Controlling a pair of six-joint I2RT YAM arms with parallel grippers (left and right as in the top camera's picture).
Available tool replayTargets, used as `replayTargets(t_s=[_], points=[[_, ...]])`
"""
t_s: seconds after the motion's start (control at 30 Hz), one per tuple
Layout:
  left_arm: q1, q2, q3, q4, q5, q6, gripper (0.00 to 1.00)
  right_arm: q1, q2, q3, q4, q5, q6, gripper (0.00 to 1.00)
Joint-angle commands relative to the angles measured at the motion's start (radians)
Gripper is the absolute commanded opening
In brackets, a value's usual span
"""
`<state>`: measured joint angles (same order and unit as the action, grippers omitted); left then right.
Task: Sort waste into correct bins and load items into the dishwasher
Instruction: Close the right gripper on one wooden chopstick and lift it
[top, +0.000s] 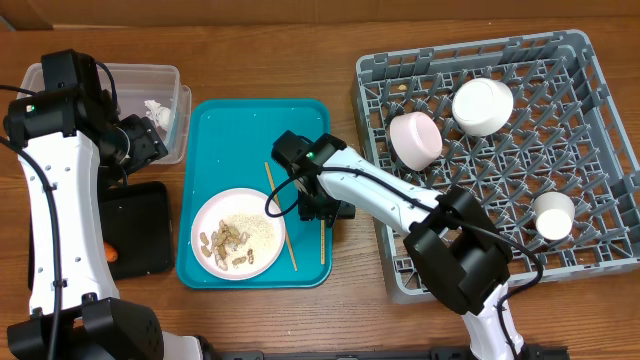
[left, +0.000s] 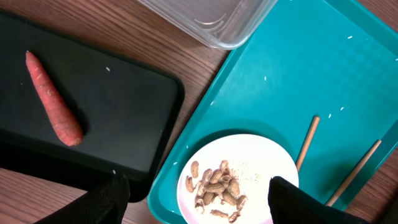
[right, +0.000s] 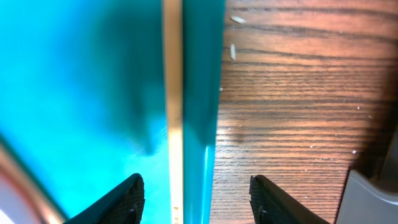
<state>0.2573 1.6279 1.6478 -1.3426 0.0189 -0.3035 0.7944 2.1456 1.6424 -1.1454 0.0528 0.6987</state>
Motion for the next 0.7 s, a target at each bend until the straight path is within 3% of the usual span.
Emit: replayTargets(t_s=[0.0, 0.67], points=[[0.001, 0.000, 0.010, 0.002, 0.008, 0.019, 0.73, 0.009, -0.042, 0.016, 0.007, -0.024, -0.026, 0.57], [0.001, 0.002, 0.010, 0.001, 0.008, 0.019, 0.74, 0.057, 0.024, -0.007, 0.076, -0.028, -0.018, 0.57]])
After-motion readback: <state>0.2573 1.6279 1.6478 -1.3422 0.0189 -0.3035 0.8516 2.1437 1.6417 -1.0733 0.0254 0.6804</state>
